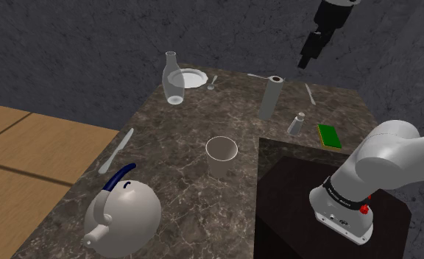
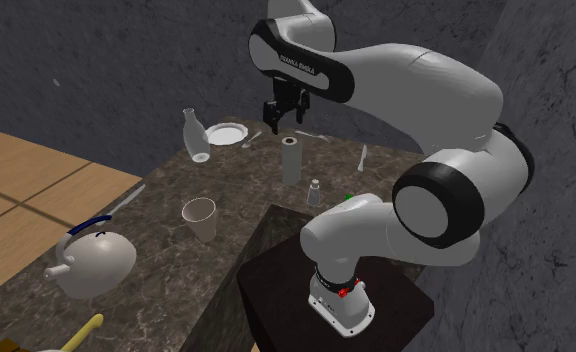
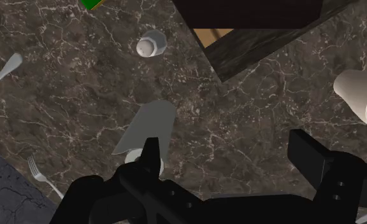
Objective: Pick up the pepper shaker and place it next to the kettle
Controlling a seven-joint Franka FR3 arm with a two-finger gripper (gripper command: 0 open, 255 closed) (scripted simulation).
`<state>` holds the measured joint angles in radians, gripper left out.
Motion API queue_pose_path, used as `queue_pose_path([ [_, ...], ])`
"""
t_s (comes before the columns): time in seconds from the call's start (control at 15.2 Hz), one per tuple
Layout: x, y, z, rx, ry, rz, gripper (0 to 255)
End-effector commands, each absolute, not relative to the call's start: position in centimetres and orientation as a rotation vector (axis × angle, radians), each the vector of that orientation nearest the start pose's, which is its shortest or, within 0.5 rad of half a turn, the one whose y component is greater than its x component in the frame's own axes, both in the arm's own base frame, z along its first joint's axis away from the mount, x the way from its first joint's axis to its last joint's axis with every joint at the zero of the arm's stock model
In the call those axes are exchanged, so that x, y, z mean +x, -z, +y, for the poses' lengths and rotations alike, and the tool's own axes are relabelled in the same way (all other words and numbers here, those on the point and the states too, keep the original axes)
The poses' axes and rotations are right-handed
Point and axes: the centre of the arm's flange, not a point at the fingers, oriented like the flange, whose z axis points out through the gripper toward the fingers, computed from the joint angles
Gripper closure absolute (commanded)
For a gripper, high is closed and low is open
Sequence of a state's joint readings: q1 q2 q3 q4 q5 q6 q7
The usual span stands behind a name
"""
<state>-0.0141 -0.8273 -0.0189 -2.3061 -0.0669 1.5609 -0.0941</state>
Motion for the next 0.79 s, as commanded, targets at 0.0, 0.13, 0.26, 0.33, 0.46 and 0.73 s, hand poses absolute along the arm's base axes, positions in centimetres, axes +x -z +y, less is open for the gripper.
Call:
queue_pose_path([
  [0.0, 29.4, -62.6, -1.9, -3.195, 0.126, -0.101, 0],
  [0.13, 29.0, -60.3, -3.3, -3.184, 0.126, -0.123, 0],
  [0.26, 28.5, -57.9, -4.6, -3.172, 0.126, -0.144, 0],
  [0.33, 28.3, -56.8, -5.2, -3.166, 0.126, -0.155, 0],
  [0.46, 27.9, -54.4, -6.5, -3.154, 0.126, -0.176, 0],
  [0.73, 27.1, -49.7, -9.1, -3.13, 0.126, -0.218, 0],
])
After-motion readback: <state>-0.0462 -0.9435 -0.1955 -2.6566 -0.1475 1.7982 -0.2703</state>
